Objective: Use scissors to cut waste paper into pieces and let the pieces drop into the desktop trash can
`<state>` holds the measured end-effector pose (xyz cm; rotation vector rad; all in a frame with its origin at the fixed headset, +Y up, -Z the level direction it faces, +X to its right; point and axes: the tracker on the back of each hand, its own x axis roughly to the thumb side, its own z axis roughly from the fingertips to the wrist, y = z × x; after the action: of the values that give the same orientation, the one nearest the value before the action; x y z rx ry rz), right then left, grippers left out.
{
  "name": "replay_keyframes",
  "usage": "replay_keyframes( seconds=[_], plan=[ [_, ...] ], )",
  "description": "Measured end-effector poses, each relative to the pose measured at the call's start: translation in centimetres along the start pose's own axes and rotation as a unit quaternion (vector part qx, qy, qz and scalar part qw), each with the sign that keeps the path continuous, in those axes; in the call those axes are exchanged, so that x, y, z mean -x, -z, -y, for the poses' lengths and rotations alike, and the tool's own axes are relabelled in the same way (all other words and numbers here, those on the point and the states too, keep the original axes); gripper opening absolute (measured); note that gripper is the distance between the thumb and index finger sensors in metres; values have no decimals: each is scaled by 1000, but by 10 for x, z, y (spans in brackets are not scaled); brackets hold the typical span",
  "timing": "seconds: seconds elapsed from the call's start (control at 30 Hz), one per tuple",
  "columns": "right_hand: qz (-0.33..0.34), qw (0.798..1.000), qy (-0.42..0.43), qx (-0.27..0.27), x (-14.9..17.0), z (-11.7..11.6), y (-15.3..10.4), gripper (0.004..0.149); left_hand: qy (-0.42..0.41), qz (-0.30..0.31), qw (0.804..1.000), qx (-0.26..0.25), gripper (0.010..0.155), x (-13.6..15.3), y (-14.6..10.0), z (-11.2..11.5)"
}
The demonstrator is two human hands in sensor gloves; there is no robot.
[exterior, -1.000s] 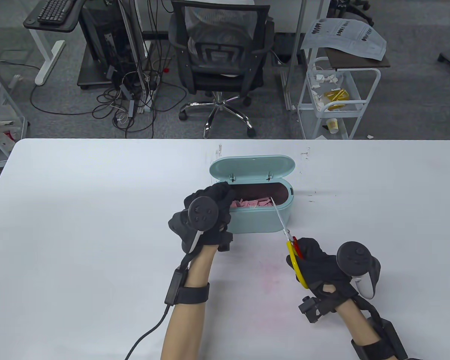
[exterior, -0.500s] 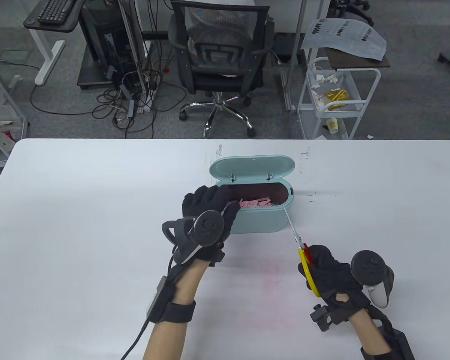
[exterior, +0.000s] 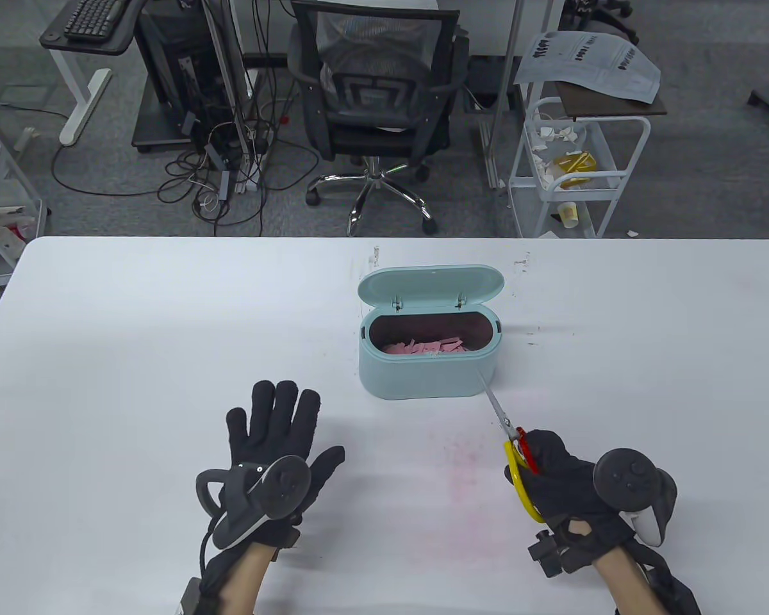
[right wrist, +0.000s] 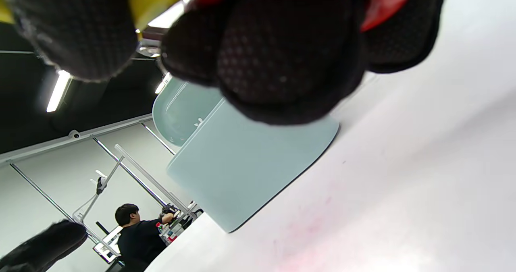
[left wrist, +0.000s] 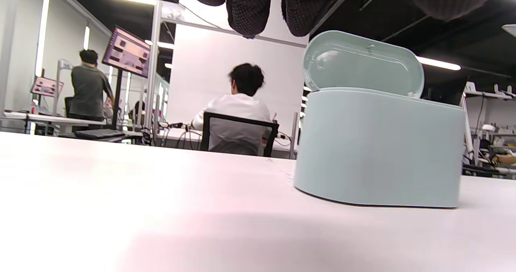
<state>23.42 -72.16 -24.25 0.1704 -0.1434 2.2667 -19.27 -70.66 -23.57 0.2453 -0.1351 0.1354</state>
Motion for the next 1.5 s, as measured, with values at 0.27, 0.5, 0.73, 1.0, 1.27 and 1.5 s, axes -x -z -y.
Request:
replay_keyframes(
  seconds=[0.27, 0.5, 0.73, 1.0, 1.27, 1.5],
  plan=[
    [-29, 995, -80, 44, 3, 5, -3, 70, -67, -14, 997, -19, 82, 23, -6, 4],
    [-87, 956, -262, 95, 12, 14, -4, 70, -63, -26, 998, 6, 82, 28, -13, 9],
    [-197, 907, -366, 58, 34, 10, -3, 72, -71, -27, 997, 18, 82, 26, -14, 12],
    [-234, 885, -402, 24, 45, 0, 1, 73, -87, -34, 995, 19, 81, 29, -15, 12],
    [-234, 879, -415, 10, 39, -7, -1, 69, -87, -31, 995, 24, 81, 28, -14, 13],
    [-208, 828, -519, 34, 25, -14, -3, 65, -90, -30, 995, 24, 81, 28, -13, 14]
  ],
)
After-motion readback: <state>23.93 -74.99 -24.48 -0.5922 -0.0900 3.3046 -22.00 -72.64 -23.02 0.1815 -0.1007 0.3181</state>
